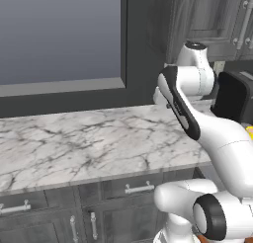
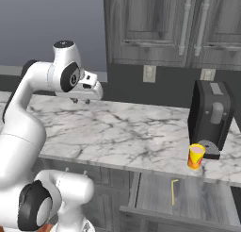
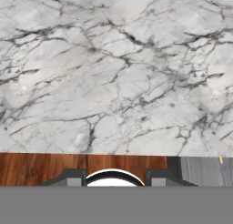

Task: Pick up the straw from the right drawer and put it inside the smoothie cup.

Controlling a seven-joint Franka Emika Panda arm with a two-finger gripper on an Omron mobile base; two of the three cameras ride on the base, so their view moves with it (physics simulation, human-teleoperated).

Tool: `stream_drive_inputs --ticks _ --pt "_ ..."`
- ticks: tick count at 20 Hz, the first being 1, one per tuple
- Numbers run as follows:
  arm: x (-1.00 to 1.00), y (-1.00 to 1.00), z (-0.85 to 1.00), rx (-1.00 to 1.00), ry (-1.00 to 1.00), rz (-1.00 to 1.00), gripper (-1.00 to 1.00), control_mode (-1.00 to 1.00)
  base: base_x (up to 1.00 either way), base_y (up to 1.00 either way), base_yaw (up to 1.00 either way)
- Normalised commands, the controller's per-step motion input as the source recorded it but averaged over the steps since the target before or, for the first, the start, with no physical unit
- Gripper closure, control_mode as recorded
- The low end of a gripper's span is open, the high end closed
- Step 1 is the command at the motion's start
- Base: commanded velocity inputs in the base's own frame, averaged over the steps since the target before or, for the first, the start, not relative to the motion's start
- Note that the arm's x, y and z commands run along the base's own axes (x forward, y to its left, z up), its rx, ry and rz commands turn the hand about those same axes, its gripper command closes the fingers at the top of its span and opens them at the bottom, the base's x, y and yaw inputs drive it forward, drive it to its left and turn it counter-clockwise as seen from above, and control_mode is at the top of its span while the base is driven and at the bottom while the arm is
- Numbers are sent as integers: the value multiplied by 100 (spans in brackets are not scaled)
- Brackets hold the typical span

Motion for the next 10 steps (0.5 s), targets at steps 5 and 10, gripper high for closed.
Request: stream_drive_inputs --ticks 5,10 --pt "-27 0 0 0 0 0 -100 -100 0 0 0" --pt "-48 0 -23 0 0 0 -100 -100 0 0 0"
